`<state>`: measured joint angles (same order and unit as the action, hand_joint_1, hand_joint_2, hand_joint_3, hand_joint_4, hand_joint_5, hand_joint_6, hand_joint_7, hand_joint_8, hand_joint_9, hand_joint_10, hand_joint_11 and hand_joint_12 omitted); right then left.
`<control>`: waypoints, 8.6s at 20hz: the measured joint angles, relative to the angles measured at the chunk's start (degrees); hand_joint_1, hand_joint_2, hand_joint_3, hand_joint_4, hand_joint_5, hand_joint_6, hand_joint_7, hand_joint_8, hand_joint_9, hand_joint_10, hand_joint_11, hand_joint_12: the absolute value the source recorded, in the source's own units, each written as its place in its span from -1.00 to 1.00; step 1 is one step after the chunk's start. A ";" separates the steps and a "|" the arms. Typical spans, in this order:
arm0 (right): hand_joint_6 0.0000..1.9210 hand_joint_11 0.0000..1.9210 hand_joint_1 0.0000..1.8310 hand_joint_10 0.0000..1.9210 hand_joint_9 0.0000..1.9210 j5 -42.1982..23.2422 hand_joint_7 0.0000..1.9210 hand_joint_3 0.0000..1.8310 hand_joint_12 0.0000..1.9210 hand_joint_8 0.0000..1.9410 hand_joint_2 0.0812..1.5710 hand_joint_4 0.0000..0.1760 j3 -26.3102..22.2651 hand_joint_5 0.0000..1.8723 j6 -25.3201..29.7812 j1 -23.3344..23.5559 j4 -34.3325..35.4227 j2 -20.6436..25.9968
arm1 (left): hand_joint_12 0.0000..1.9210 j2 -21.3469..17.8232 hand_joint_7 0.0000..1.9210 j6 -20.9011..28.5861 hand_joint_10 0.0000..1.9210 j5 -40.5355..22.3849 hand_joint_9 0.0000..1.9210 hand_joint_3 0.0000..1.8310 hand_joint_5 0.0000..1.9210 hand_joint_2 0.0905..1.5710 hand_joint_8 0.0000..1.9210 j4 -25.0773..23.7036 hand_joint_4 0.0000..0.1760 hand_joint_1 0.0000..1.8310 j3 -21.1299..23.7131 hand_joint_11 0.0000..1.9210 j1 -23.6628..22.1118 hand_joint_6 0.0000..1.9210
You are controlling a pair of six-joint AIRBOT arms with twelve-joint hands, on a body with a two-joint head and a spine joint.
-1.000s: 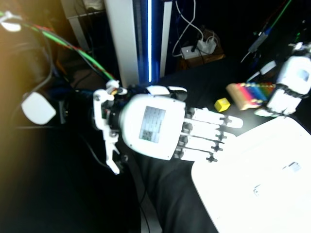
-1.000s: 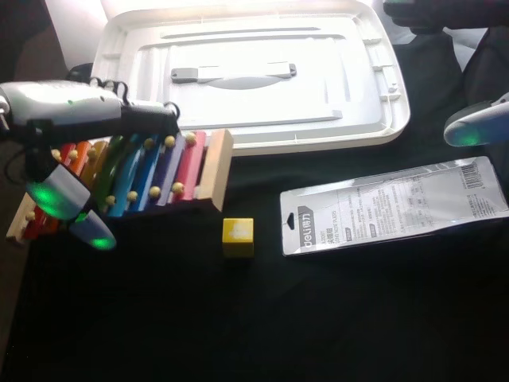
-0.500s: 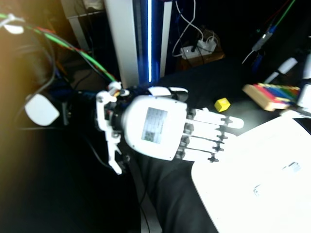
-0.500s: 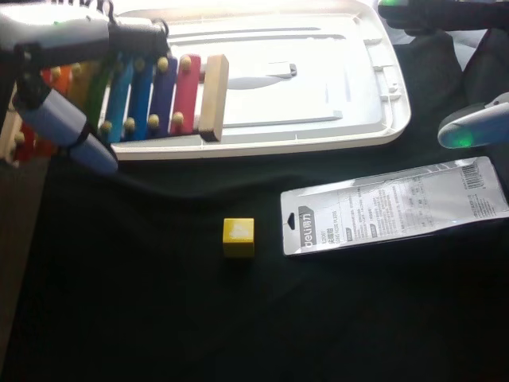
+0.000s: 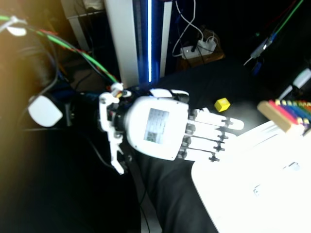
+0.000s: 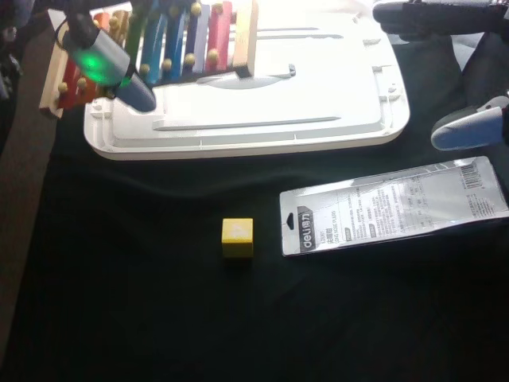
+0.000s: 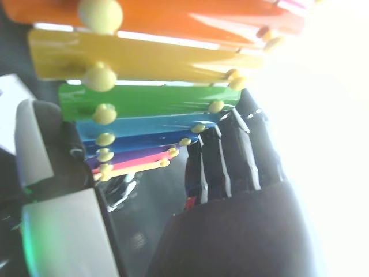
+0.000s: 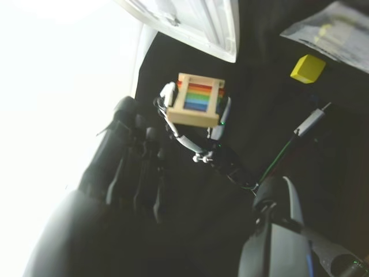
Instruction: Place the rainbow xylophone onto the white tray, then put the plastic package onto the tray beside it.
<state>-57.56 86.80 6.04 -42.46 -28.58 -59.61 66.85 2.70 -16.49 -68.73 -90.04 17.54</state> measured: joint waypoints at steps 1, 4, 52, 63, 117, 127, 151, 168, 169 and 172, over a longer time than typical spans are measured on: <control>-1.00 -0.56 -0.10 -1.00 -0.60 0.00 -0.60 -1.00 -0.97 -1.00 0.00 -0.71 0.00 -0.75 0.00 0.00 0.00 0.00 | 0.27 1.05 -0.58 0.00 0.15 0.87 -0.52 -1.00 -0.56 0.17 0.09 0.13 -0.63 0.30 -1.18 -0.70 0.02 -0.18; -1.00 -0.58 -0.13 -1.00 -0.62 -0.02 -0.64 -1.00 -0.99 -1.00 -0.01 -0.58 0.00 -0.76 0.00 0.00 -0.02 -0.07 | 0.16 4.90 -0.56 -0.02 0.14 2.58 -0.46 -0.99 -0.58 0.23 0.11 1.49 -1.00 0.35 -5.01 -0.47 0.00 0.09; -1.00 -0.59 -0.23 -1.00 -0.63 -1.97 -0.65 -1.00 -1.00 -0.99 -0.07 -0.06 -0.90 -0.76 0.09 2.69 -2.14 -0.87 | -0.71 21.94 -0.64 0.11 -1.00 3.02 -0.66 -1.00 -0.66 0.07 -1.00 14.78 -1.00 0.22 -23.65 -0.77 5.62 -1.00; -1.00 -0.59 -0.30 -1.00 -0.63 -1.95 -0.66 -1.00 -1.00 -1.00 -0.12 -0.24 -1.84 -0.77 0.13 2.69 -2.16 -0.70 | -1.00 15.43 -1.00 1.38 -1.00 0.04 -1.00 -1.00 -1.00 -0.30 -1.00 13.55 0.88 -0.24 -15.67 -1.00 2.38 -1.00; -1.00 -0.70 -0.43 -0.99 -0.80 16.22 -0.82 -1.00 -0.82 -1.00 -0.38 -1.00 -2.97 -0.84 28.30 11.89 -56.59 2.25 | -0.99 -28.02 -1.00 -21.09 -1.00 -7.63 -1.00 -1.00 -1.00 -0.11 -1.00 18.53 -0.47 -0.08 30.51 -0.86 12.15 -1.00; -1.00 -0.81 -0.38 -0.99 -0.78 17.42 -0.78 -1.00 -0.73 -1.00 -0.32 -1.00 -2.99 -0.81 29.29 11.89 -58.10 3.10 | -0.98 -27.65 -1.00 -22.47 -0.99 -8.66 -0.98 -1.00 -1.00 -0.14 -1.00 22.05 -0.50 -0.07 30.40 -0.88 14.62 -1.00; -1.00 -0.88 -0.15 -1.00 -0.72 19.08 -0.79 -1.00 -0.24 -1.00 -0.14 -1.00 -3.10 -0.83 29.73 11.89 -58.73 3.48 | -1.00 -25.88 -1.00 -23.04 -1.00 -9.42 -1.00 -1.00 -1.00 -0.17 -1.00 23.76 -0.07 -0.14 29.35 -0.99 17.03 -1.00; -1.00 -0.61 -0.14 -1.00 -0.63 20.33 -0.71 -1.00 -0.57 -0.99 -0.12 -1.00 -1.75 -0.79 29.75 11.89 -60.72 0.57 | -1.00 -25.53 -1.00 -23.15 -1.00 -10.14 -1.00 -0.99 -1.00 -0.10 -1.00 25.11 0.43 -0.08 29.35 -0.99 18.40 -1.00; -1.00 -0.54 -0.15 -1.00 -0.60 20.26 -0.69 -1.00 -0.60 -1.00 -0.14 -1.00 -1.68 -0.78 29.75 11.89 -60.72 0.31 | -1.00 -25.53 -1.00 -23.17 -1.00 -10.27 -1.00 -1.00 -1.00 -0.11 -1.00 25.11 0.67 -0.07 29.35 -1.00 18.43 -1.00; -1.00 -0.53 -0.15 -1.00 -0.62 20.28 -0.70 -1.00 -0.70 -1.00 -0.14 -1.00 -1.64 -0.78 29.75 11.89 -60.67 -0.15 | -1.00 -25.53 -1.00 -23.26 -1.00 -10.49 -1.00 -1.00 -1.00 -0.10 -1.00 25.31 0.29 -0.03 29.35 -1.00 18.43 -1.00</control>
<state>-37.28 85.17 35.79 -30.57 -89.25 -59.77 41.32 -20.56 -26.98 -43.42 -60.69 35.97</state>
